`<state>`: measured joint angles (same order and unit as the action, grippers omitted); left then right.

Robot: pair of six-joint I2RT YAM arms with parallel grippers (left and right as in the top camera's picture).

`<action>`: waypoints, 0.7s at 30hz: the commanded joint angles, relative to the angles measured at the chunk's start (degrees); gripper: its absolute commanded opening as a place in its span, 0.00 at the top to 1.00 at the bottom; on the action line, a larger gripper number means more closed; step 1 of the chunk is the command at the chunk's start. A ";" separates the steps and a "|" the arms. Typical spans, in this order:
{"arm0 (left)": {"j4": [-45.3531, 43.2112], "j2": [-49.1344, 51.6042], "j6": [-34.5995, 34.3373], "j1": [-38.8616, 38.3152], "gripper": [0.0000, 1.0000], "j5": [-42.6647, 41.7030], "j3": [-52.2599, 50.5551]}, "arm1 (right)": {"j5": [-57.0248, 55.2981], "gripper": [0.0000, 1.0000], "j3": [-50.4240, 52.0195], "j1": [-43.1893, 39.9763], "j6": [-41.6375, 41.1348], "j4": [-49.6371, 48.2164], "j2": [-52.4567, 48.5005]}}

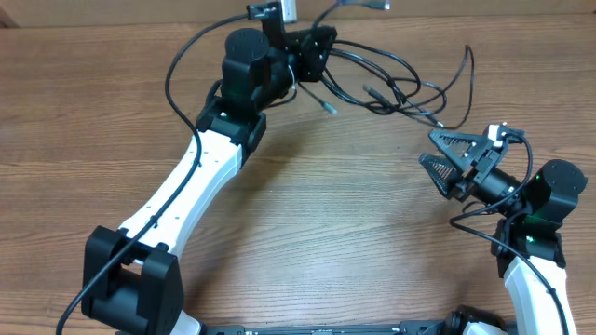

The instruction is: Untangle cables

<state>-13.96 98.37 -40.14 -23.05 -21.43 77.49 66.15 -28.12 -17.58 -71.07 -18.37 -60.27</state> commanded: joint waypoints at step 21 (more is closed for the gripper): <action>5.33 -1.92 4.35 -1.05 0.96 -4.44 0.37 | -6.84 0.29 -0.76 -0.02 -4.13 -0.83 0.42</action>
<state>-7.77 98.37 -36.86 -23.66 -22.35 77.49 60.53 -28.12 -17.58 -75.02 -18.83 -60.27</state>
